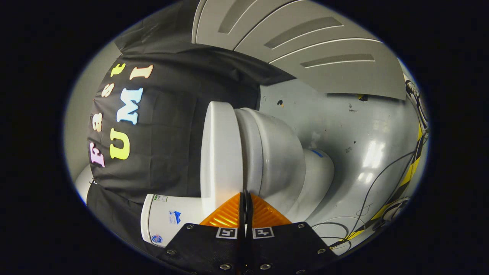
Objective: Open the toilet lid.
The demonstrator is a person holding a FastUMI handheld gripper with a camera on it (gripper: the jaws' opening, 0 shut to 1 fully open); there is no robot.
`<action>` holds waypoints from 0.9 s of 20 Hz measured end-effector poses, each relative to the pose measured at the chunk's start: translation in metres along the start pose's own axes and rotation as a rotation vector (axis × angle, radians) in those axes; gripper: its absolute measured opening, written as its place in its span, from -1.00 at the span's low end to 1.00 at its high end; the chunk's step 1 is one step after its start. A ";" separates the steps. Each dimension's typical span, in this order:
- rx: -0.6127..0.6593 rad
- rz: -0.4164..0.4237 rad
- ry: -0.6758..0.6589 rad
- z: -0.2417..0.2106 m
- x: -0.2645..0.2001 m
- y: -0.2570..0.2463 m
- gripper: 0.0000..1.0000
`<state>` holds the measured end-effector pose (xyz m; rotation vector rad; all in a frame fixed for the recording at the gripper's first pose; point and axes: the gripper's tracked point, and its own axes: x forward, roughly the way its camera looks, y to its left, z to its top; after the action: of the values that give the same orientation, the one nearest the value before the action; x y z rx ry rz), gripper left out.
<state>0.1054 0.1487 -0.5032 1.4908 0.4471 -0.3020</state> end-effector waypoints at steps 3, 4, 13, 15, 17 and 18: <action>-0.017 -0.003 -0.004 -0.002 0.001 0.000 -1.00; -0.037 -0.009 -0.004 -0.003 0.000 0.000 -1.00; -0.153 -0.041 -0.010 -0.001 -0.002 0.007 -1.00; -0.177 -0.047 -0.010 -0.001 -0.003 0.009 -1.00; -0.209 -0.052 -0.017 0.000 -0.004 0.013 -1.00; -0.222 -0.056 -0.018 0.000 -0.004 0.014 -1.00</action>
<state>0.1085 0.1490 -0.4884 1.2602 0.4927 -0.3003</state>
